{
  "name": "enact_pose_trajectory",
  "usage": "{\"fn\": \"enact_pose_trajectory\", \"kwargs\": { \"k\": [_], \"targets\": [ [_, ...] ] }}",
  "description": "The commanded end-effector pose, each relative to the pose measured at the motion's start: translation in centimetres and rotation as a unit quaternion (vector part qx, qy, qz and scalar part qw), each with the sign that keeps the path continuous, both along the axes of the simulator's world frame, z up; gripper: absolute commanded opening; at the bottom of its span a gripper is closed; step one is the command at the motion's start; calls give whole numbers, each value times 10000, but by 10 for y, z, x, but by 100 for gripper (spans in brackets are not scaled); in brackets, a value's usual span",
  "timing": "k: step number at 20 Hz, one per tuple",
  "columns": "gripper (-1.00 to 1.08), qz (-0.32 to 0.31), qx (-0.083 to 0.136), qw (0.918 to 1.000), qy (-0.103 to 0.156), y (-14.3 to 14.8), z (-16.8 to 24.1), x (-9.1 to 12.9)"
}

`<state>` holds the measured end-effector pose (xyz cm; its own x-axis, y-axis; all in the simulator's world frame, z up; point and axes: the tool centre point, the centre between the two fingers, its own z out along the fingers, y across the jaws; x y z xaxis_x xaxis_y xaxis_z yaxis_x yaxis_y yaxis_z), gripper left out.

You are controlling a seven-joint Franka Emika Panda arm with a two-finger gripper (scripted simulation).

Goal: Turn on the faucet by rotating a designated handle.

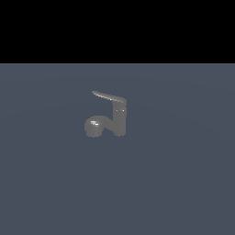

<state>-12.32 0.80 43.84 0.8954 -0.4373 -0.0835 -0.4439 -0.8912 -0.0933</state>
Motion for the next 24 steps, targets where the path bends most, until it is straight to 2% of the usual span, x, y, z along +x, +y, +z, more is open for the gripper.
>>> {"fn": "enact_pose_trajectory", "kwargs": {
  "k": [1, 7, 12, 18, 24],
  "targets": [
    [-100, -336, 46, 9994, 52, 3, -9, 15],
    [-100, -1136, 104, 9933, 187, 11, -34, 50],
    [-100, -1807, 107, 9830, 296, 17, -57, 78],
    [-100, -2608, 61, 9645, 407, 24, -88, 109],
    [-100, -3390, -31, 9395, 483, 31, -122, 138]
  ]
}}
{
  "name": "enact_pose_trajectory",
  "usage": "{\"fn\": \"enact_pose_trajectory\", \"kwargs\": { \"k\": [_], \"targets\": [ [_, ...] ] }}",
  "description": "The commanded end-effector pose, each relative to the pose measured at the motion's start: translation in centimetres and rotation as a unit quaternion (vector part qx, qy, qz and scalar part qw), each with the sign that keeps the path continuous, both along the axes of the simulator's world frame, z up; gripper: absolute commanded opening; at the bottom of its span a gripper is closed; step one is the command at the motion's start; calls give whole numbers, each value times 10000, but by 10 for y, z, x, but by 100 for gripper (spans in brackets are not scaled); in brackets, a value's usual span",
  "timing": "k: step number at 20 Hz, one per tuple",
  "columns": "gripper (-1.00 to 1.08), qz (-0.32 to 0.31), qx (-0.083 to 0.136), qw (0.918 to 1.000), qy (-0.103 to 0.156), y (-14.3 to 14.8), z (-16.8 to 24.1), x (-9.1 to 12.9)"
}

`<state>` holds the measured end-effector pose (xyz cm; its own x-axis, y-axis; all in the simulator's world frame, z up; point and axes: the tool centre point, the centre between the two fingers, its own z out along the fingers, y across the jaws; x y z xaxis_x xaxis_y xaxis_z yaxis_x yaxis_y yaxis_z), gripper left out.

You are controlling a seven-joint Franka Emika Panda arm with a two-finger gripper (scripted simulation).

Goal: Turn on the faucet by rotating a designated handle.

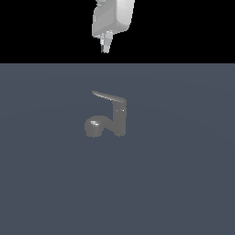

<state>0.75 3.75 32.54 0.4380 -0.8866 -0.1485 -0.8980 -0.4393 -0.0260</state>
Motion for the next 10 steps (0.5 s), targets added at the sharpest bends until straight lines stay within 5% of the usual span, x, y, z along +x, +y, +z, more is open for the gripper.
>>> {"fn": "enact_pose_trajectory", "kwargs": {
  "k": [1, 10],
  "targets": [
    [-100, -348, -50, 9994, 41, 3, -15, 12],
    [-100, -1543, -298, 9875, 131, 13, -69, 49]
  ]
}}
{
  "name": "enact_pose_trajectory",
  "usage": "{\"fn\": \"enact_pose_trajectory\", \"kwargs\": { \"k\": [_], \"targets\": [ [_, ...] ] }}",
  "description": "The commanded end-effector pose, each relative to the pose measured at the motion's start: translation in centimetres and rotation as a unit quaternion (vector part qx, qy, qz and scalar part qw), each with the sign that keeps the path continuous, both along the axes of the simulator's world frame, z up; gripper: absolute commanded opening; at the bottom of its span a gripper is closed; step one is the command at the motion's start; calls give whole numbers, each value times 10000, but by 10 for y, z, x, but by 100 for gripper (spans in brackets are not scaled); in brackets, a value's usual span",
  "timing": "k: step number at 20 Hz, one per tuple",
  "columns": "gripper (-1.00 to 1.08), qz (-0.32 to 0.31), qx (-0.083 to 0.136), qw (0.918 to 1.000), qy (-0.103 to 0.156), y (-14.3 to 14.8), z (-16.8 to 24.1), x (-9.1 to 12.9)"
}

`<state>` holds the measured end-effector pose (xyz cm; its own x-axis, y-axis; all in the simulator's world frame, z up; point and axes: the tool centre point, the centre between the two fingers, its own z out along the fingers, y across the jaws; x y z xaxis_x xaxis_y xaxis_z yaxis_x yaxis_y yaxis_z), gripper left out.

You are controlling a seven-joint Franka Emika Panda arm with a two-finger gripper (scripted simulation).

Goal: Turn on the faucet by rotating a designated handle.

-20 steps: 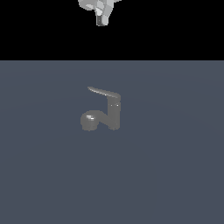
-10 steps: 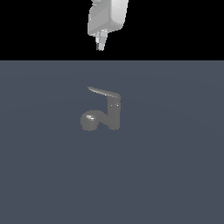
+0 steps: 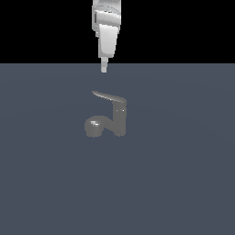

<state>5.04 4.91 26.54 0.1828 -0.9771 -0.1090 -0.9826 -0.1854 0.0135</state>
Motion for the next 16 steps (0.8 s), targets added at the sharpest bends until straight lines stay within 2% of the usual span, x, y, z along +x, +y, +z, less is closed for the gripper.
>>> {"fn": "enact_pose_trajectory", "kwargs": {
  "k": [1, 9, 16],
  "targets": [
    [-100, -337, -82, 9994, 12, 3, -16, 10],
    [-100, -1251, -348, 9915, -3, 11, -61, 34],
    [-100, -1705, -496, 9841, -47, 14, -84, 46]
  ]
}}
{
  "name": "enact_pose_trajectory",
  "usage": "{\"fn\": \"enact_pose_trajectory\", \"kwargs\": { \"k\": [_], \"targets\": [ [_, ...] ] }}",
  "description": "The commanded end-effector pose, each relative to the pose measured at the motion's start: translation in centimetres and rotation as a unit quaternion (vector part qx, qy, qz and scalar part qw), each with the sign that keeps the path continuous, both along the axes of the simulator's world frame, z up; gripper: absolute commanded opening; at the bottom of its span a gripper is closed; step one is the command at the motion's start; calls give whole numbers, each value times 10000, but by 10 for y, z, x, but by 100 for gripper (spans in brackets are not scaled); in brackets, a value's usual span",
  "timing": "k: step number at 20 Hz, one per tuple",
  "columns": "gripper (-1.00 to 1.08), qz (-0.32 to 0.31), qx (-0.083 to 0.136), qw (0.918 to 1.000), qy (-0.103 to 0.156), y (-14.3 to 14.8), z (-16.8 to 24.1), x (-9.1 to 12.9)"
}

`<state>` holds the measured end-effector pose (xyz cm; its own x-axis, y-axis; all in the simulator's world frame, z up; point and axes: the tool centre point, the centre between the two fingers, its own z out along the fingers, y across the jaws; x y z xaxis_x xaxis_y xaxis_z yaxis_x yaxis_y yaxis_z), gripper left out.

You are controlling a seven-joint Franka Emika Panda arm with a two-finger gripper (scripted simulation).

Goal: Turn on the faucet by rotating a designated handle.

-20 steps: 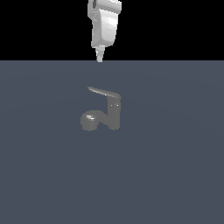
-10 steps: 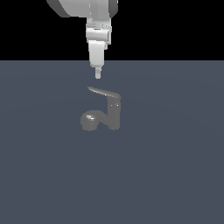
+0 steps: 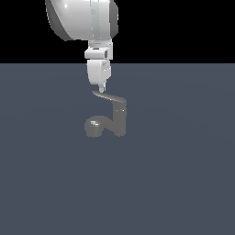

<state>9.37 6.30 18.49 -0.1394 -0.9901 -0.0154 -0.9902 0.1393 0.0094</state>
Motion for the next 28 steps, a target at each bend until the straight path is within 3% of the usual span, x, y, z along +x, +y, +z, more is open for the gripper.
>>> {"fn": "enact_pose_trajectory", "kwargs": {
  "k": [1, 11, 28],
  "targets": [
    [-100, -129, -44, 9999, -19, 1, -6, 3],
    [-100, -233, -83, 9997, -30, 2, -12, 6],
    [-100, -236, -82, 9997, -32, 19, -12, -39]
  ]
}}
